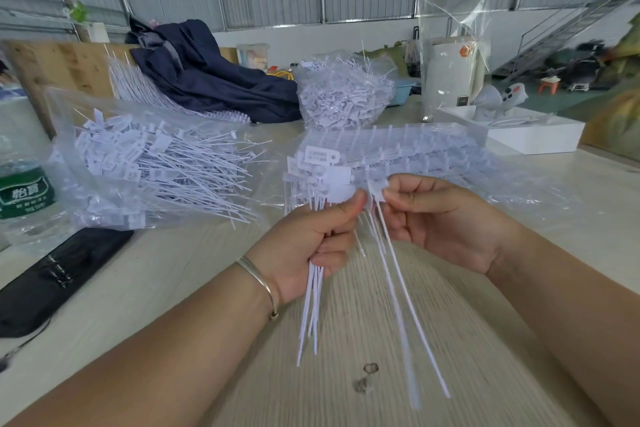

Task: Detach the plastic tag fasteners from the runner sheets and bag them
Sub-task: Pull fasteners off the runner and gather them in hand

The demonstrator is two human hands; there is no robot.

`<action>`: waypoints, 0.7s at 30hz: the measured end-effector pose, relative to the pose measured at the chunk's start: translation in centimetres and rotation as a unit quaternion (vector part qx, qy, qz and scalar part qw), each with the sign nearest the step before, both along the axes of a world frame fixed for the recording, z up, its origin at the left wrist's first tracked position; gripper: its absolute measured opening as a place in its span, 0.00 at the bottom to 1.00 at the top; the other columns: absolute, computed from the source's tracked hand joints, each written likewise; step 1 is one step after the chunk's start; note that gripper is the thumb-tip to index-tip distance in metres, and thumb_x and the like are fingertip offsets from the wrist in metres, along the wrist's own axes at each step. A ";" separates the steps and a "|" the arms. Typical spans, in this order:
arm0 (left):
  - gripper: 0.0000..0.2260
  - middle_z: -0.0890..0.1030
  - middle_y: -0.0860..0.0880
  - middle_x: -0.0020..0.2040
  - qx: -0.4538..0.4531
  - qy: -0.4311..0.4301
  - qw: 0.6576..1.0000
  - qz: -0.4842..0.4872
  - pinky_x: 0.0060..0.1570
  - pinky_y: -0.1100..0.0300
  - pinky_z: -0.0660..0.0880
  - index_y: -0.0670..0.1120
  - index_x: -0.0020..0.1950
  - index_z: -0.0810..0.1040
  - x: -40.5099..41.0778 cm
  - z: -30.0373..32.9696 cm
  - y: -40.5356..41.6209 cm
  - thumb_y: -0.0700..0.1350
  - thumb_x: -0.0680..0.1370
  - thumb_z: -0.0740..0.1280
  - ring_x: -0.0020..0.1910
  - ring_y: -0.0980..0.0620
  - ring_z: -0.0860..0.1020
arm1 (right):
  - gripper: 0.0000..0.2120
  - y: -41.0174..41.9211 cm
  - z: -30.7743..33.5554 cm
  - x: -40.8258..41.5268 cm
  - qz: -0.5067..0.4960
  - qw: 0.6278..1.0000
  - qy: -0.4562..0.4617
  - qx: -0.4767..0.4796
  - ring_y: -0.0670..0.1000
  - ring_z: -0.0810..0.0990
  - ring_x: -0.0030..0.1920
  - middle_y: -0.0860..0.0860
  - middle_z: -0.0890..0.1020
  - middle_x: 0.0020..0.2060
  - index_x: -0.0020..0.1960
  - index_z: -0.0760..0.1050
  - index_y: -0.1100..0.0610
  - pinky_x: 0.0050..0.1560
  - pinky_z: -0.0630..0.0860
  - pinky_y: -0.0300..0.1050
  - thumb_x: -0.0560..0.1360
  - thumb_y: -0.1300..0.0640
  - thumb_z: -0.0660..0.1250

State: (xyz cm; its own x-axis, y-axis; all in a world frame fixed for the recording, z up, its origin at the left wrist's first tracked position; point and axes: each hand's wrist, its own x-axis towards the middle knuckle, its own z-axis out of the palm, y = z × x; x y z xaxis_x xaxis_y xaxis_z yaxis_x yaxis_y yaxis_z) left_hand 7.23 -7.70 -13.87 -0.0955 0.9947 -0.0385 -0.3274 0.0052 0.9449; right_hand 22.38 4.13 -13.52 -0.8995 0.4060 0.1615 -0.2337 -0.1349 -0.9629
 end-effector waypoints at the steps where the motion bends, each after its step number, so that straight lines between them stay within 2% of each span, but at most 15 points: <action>1: 0.07 0.58 0.52 0.35 0.001 0.001 1.000 0.020 0.17 0.70 0.54 0.50 0.33 0.81 0.0 -0.1 0.1 0.50 0.68 0.74 0.23 0.60 0.57 | 0.04 0.1 0.1 0.1 -0.022 1.000 0.007 0.000 0.47 0.75 0.31 0.52 0.77 0.30 0.39 0.77 0.56 0.36 0.75 0.37 0.68 0.59 0.72; 4: 0.05 0.71 0.52 0.33 -0.014 0.034 0.997 0.066 0.16 0.70 0.55 0.46 0.35 0.83 -0.2 -0.3 0.3 0.46 0.66 0.76 0.22 0.60 0.60 | 0.03 0.6 0.2 0.3 -0.090 0.995 0.015 0.034 0.49 0.74 0.30 0.53 0.78 0.30 0.39 0.77 0.56 0.34 0.74 0.38 0.69 0.57 0.71; 7: 0.08 0.73 0.53 0.27 -0.023 0.095 0.992 0.086 0.17 0.68 0.54 0.44 0.33 0.80 -0.2 -0.3 0.1 0.44 0.71 0.72 0.19 0.59 0.60 | 0.10 0.6 0.1 0.2 -0.133 0.989 -0.010 0.062 0.50 0.74 0.30 0.57 0.81 0.34 0.46 0.77 0.60 0.33 0.75 0.38 0.68 0.56 0.72; 10: 0.13 0.73 0.53 0.23 -0.018 0.110 0.989 0.100 0.18 0.68 0.54 0.45 0.30 0.78 -0.1 -0.3 0.1 0.41 0.75 0.69 0.18 0.59 0.60 | 0.13 0.3 -0.1 0.1 -0.138 0.988 -0.032 0.066 0.49 0.75 0.29 0.59 0.85 0.39 0.48 0.79 0.62 0.33 0.76 0.38 0.68 0.55 0.72; 13: 0.13 0.72 0.55 0.23 -0.013 0.123 0.987 0.105 0.19 0.68 0.54 0.46 0.31 0.77 0.0 -0.3 0.1 0.42 0.76 0.69 0.18 0.59 0.60 | 0.17 0.1 -0.1 0.0 -0.118 0.988 -0.055 0.077 0.48 0.75 0.30 0.60 0.85 0.45 0.53 0.80 0.66 0.34 0.76 0.37 0.70 0.55 0.70; 15: 0.14 0.71 0.54 0.24 -0.013 0.135 0.985 0.108 0.21 0.66 0.52 0.47 0.29 0.76 0.0 -0.3 0.1 0.43 0.75 0.70 0.19 0.58 0.60 | 0.16 -0.2 -0.2 0.0 -0.100 0.988 -0.070 0.097 0.48 0.74 0.31 0.61 0.85 0.46 0.54 0.81 0.65 0.35 0.76 0.37 0.72 0.54 0.68; 18: 0.16 0.70 0.54 0.23 -0.027 0.138 0.983 0.116 0.22 0.65 0.53 0.49 0.26 0.74 0.1 -0.4 0.1 0.44 0.74 0.71 0.19 0.57 0.60 | 0.10 -0.6 -0.4 -0.3 -0.097 0.985 -0.074 0.124 0.48 0.73 0.30 0.60 0.85 0.43 0.49 0.83 0.60 0.34 0.75 0.37 0.75 0.55 0.67; 21: 0.17 0.67 0.53 0.22 -0.042 0.143 0.982 0.117 0.22 0.65 0.53 0.48 0.27 0.69 0.2 -0.2 0.1 0.44 0.73 0.72 0.19 0.56 0.58 | 0.08 -0.5 -0.4 -0.5 -0.126 0.981 -0.069 0.130 0.50 0.70 0.30 0.58 0.83 0.34 0.43 0.82 0.60 0.30 0.70 0.36 0.76 0.59 0.66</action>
